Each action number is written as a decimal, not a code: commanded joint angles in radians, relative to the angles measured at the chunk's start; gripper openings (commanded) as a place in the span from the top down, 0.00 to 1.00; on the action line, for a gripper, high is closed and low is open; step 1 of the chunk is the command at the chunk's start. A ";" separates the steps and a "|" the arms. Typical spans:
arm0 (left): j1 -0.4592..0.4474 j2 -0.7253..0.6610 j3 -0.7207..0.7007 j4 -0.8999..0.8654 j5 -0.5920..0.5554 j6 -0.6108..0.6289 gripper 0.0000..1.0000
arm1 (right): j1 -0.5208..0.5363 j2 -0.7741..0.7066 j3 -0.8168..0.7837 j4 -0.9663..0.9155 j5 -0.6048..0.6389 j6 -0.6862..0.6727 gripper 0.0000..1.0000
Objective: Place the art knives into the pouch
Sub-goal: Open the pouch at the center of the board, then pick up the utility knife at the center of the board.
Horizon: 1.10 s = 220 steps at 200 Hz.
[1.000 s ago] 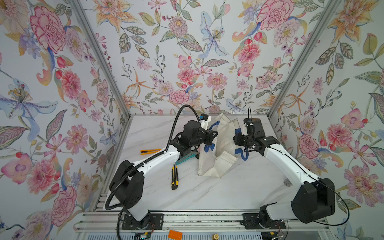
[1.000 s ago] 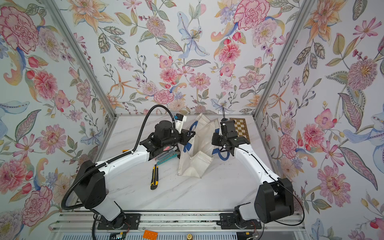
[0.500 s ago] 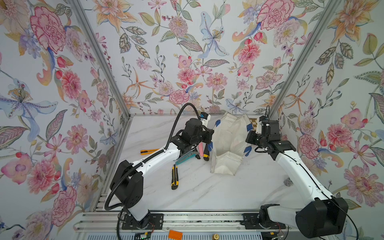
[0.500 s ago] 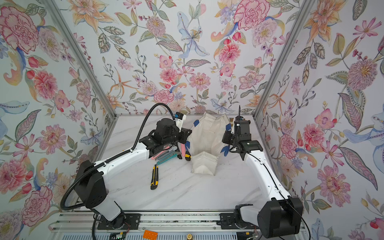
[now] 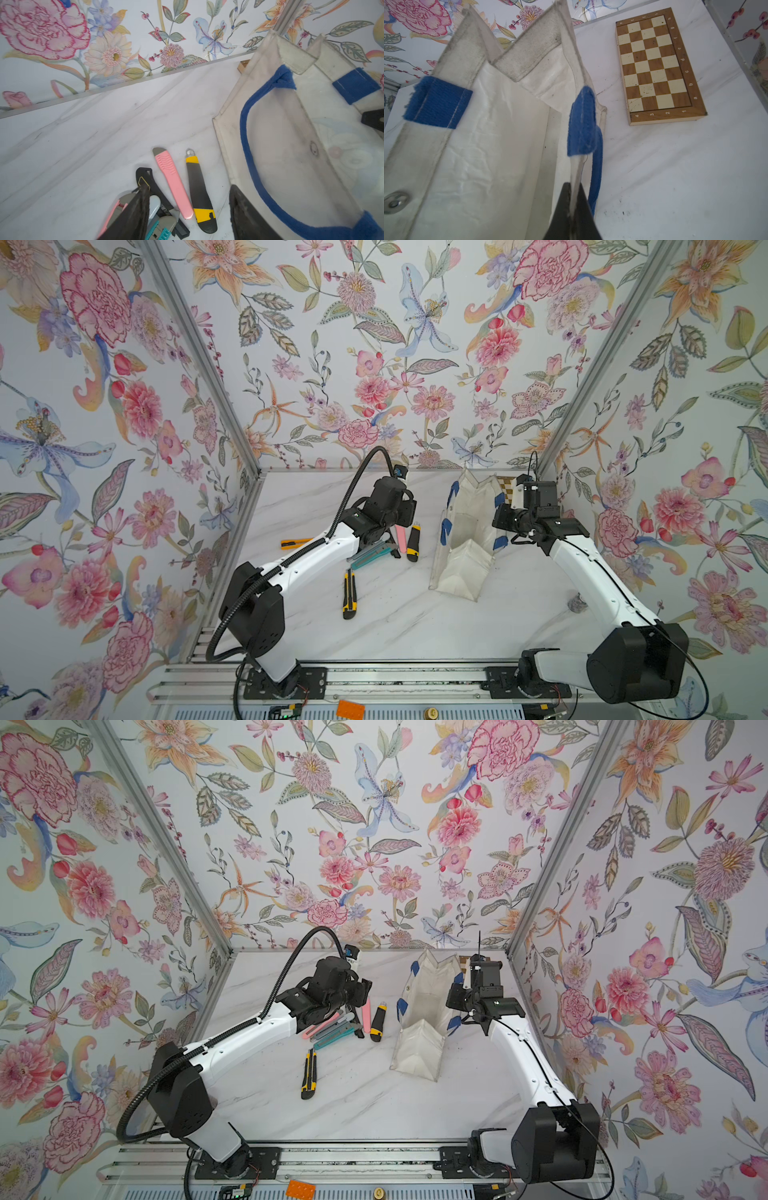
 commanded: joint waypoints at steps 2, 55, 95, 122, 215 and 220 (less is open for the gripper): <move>-0.002 -0.108 -0.069 -0.108 -0.145 0.007 0.33 | -0.002 0.021 0.034 0.014 -0.072 -0.024 1.00; -0.002 -0.275 -0.439 -0.140 -0.153 -0.122 0.26 | 0.006 -0.017 -0.004 0.080 -0.135 0.004 1.00; -0.004 -0.282 -0.594 -0.115 -0.080 -0.221 0.28 | 0.026 -0.035 -0.002 0.087 -0.169 0.004 1.00; -0.003 -0.256 -0.636 -0.106 -0.064 -0.259 0.30 | 0.032 -0.055 -0.008 0.091 -0.172 0.004 1.00; -0.016 -0.269 -0.755 -0.172 -0.010 -0.373 0.33 | 0.034 -0.073 -0.039 0.088 -0.171 0.004 1.00; -0.020 -0.276 -0.764 -0.171 -0.005 -0.380 0.33 | 0.033 -0.073 -0.040 0.090 -0.171 0.004 1.00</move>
